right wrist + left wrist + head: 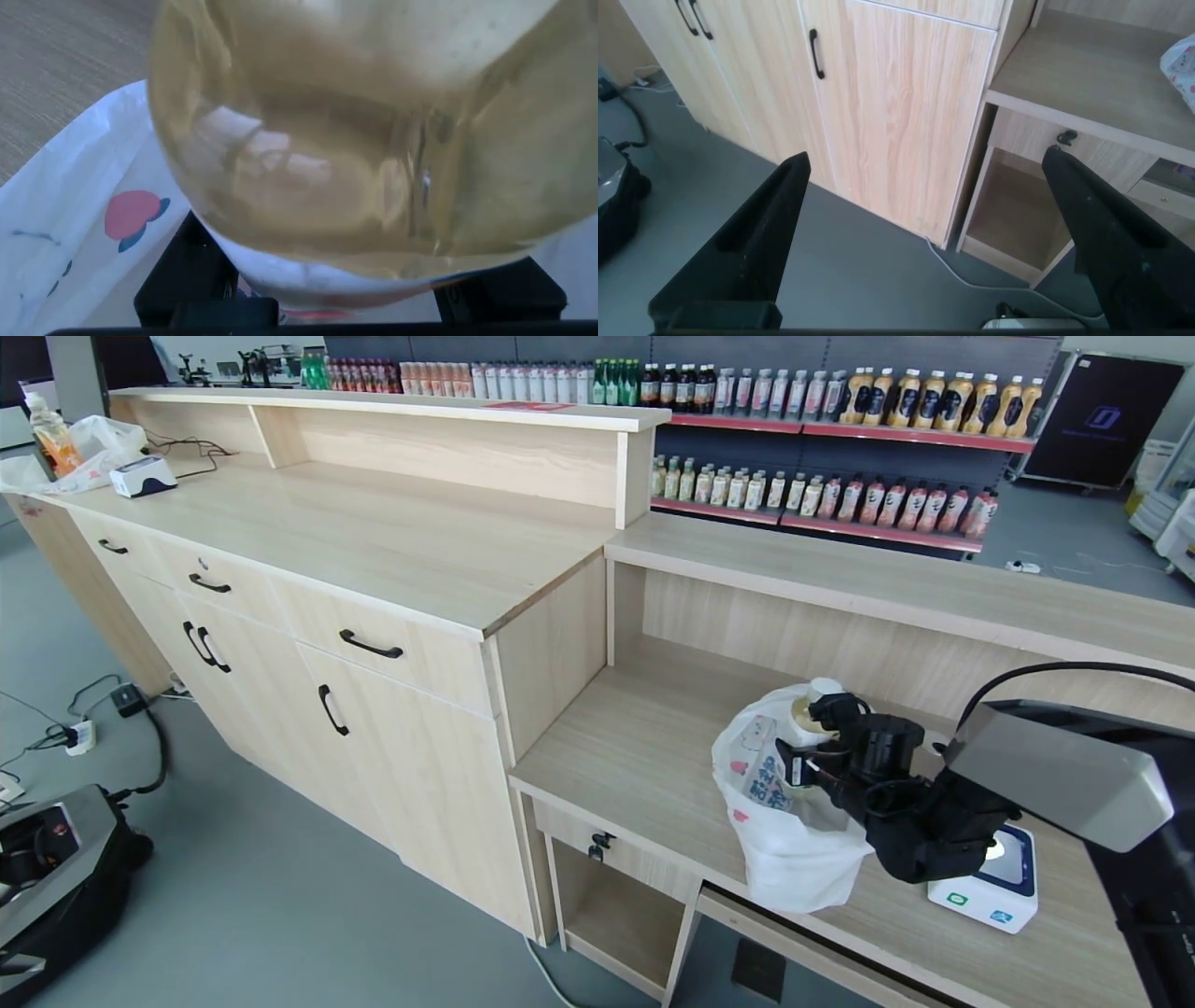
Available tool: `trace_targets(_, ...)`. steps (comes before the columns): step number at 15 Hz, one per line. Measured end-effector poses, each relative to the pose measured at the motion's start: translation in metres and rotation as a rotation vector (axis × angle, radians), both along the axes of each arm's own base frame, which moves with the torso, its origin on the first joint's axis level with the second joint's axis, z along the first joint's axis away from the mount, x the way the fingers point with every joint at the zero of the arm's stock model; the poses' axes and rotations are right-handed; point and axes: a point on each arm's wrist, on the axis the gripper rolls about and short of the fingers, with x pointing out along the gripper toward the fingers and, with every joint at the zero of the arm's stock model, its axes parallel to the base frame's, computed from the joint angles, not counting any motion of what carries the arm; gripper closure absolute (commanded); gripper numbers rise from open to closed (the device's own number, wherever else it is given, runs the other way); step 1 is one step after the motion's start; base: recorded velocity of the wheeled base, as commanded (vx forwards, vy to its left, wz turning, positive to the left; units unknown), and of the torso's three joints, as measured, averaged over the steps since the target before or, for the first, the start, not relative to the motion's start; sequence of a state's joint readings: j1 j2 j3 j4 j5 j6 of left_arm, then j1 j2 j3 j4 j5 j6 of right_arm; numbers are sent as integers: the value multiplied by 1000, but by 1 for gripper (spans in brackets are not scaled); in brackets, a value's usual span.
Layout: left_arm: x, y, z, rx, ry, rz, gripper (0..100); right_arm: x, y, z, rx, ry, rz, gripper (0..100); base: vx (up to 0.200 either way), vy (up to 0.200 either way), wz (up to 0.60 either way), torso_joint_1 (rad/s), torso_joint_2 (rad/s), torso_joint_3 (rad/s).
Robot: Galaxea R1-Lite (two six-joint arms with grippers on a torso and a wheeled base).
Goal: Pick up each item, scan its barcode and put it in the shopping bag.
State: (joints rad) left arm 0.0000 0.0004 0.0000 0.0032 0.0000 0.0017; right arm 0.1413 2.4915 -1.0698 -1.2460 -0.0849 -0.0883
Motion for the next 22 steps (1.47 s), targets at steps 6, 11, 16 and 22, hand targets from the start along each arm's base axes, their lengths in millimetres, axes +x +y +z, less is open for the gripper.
trace_targets(6,0,0,0,0,0,0,0,0,0,-11,-7,7,3,0,0,0,0,0,0,0)
trace_targets(11,0,0,0,0,0,0,0,-1,0,1,-9,0,14,0,0,0,0,0,0,0)
trace_targets(16,0,0,0,0,0,0,0,-41,-6,89,-69,6,23,0,0,0,0,0,0,0)
trace_targets(22,0,0,0,0,0,-1,0,-185,-70,199,-295,24,-111,0,0,0,-500,0,0,2)
